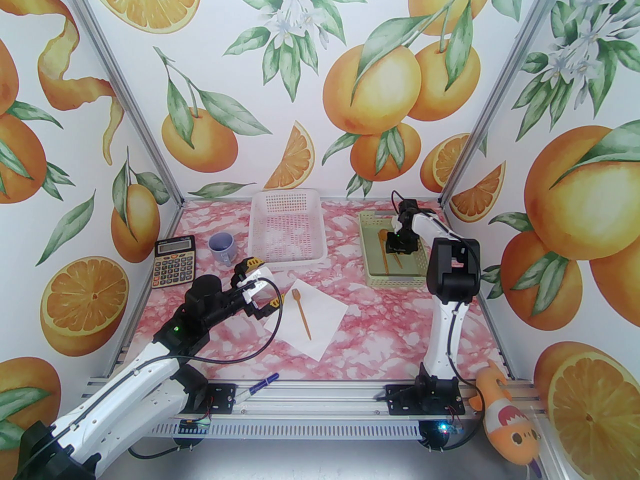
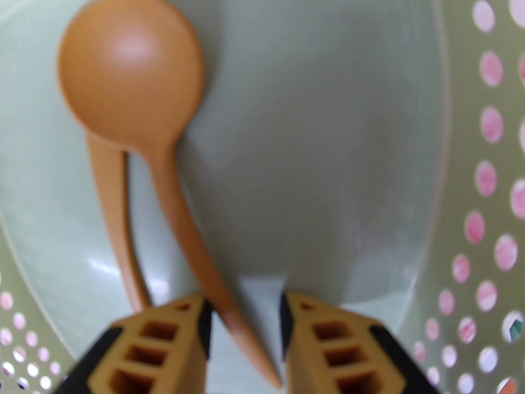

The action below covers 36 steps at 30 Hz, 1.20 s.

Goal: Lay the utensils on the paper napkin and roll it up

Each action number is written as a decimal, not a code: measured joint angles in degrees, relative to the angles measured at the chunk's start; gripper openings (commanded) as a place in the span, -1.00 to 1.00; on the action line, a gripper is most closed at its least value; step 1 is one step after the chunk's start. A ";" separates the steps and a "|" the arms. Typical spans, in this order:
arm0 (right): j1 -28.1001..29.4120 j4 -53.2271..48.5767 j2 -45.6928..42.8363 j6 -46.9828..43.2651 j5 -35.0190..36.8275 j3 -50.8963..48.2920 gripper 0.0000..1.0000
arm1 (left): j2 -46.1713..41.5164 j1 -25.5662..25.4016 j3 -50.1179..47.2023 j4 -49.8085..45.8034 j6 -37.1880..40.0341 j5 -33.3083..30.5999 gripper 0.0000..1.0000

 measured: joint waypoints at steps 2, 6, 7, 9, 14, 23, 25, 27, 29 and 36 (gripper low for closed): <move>0.00 -0.11 0.00 -0.28 0.09 0.04 -0.46 | 0.00 0.00 0.02 0.00 0.02 -0.02 1.00; 0.00 -0.13 0.00 -0.66 0.11 0.07 -0.60 | 0.00 -0.07 0.00 0.02 0.02 0.00 1.00; 0.00 -0.13 0.02 -0.79 0.13 0.07 -0.63 | 0.00 -0.07 0.02 0.02 0.00 0.00 1.00; 0.02 -0.13 0.00 -0.81 0.11 0.07 -0.67 | 0.00 -0.07 0.02 0.00 0.02 0.02 1.00; 0.02 -0.13 -0.04 -0.81 0.13 0.07 -0.73 | 0.00 -0.09 0.00 0.02 0.02 0.02 1.00; 0.13 1.09 -1.07 -0.79 0.63 -1.31 -0.74 | 0.00 -0.09 0.00 -0.02 0.02 0.00 1.00; 0.24 1.49 -1.60 -0.76 0.85 -1.95 -0.75 | 0.00 -0.11 0.00 -0.02 0.02 0.00 1.00; 0.39 1.66 -2.08 -0.76 1.07 -2.54 -0.74 | 0.00 -0.11 0.02 0.00 0.02 0.02 1.00; 0.42 1.77 -2.60 -0.74 1.27 -3.21 -0.75 | 0.00 -0.11 0.02 0.00 0.04 0.00 1.00; 0.70 2.47 -6.69 -0.52 2.34 -6.58 -0.76 | 0.00 -0.37 0.00 0.00 0.04 0.04 1.00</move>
